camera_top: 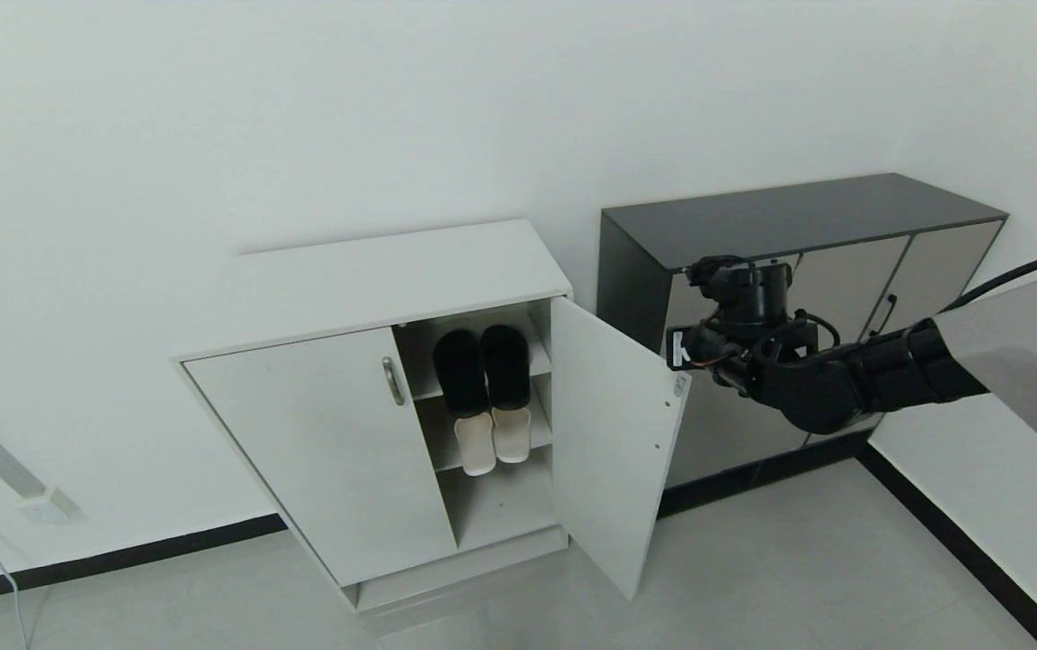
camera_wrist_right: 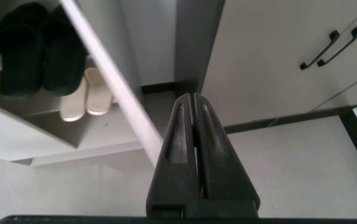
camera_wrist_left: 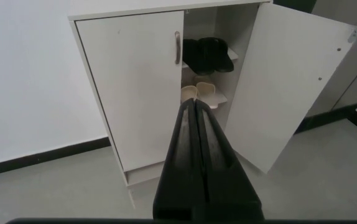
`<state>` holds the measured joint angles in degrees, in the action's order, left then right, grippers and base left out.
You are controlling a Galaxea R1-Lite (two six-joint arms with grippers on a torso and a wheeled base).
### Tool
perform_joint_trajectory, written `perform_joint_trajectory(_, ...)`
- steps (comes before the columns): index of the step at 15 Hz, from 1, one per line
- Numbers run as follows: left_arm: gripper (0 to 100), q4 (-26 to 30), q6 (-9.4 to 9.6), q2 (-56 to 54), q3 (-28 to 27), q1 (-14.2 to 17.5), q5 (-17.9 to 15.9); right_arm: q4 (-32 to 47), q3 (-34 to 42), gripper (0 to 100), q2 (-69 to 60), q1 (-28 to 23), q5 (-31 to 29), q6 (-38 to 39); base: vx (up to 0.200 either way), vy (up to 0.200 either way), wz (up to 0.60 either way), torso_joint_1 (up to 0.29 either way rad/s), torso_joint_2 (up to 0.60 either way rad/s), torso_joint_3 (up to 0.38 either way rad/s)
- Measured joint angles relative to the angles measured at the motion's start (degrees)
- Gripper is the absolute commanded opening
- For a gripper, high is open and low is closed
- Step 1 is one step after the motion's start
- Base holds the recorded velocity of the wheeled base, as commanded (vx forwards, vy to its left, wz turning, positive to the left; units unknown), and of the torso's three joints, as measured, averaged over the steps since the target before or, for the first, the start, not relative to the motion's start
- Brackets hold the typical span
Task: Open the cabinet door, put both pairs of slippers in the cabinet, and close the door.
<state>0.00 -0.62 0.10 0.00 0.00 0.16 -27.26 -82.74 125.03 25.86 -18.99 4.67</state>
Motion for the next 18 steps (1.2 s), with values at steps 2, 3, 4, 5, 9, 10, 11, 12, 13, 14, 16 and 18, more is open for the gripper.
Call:
perform_joint_trajectory(2,0,0.0,0.0,0.0,0.0,0.0,0.0,0.0,-1.8,0,2.5,-0.9,0.1,0.0,0.0,0.0,0.0,0.0,0.0,0.0)
perform_joint_trajectory(3,0,0.0,0.0,0.0,0.0,0.0,0.0,0.0,-2.4,0,3.5,-1.1,0.2,0.0,0.0,0.0,0.0,0.0,0.0,0.0)
perform_joint_trajectory(4,0,0.0,-0.02,0.0,0.0,0.0,0.0,0.0,-2.8,0,4.4,-1.3,0.2,0.0,0.0,0.0,0.0,0.0,0.0,0.0)
perform_joint_trajectory(5,0,0.0,0.0,0.0,0.0,0.0,0.0,0.0,-3.0,0,4.9,-1.4,0.2,0.1,0.0,0.0,0.0,0.0,0.0,0.0)
perform_joint_trajectory(9,0,0.0,-0.04,0.0,0.0,0.0,0.0,0.0,-2.4,0,5.6,-0.5,0.2,0.8,0.0,0.0,0.0,0.0,0.0,0.0)
perform_joint_trajectory(10,0,0.0,0.0,0.0,0.0,0.0,-0.1,-0.1,-1.8,0,5.5,0.1,0.1,0.8,0.0,0.0,0.0,0.0,0.0,0.0)
perform_joint_trajectory(11,0,0.0,0.02,0.0,0.0,0.0,-0.1,-0.2,-0.7,0,5.2,0.9,0.1,0.9,0.0,0.0,0.0,0.0,0.0,0.0)
perform_joint_trajectory(12,0,0.0,0.0,0.0,0.0,0.0,-0.1,-0.3,0.5,0,4.7,1.8,0.2,0.9,0.0,0.0,0.0,0.0,0.0,0.0)
perform_joint_trajectory(13,0,0.0,0.02,0.0,0.0,0.0,-0.1,-0.2,1.9,0,4.0,2.9,0.2,1.4,0.0,0.0,0.0,0.0,0.0,0.0)
perform_joint_trajectory(14,0,0.0,0.02,0.0,0.0,0.0,-0.1,-0.3,3.5,0,3.1,4.4,0.1,2.3,0.0,0.0,0.0,0.0,0.0,0.0)
perform_joint_trajectory(16,0,0.0,0.02,0.0,0.0,0.0,-0.1,-0.7,6.9,0,1.0,7.7,0.1,3.5,0.0,0.0,0.0,0.0,0.0,0.0)
perform_joint_trajectory(18,0,0.0,0.02,0.0,0.0,0.0,-0.1,-3.4,9.9,0,-1.0,10.1,0.1,3.2,0.0,0.0,0.0,0.0,0.0,0.0)
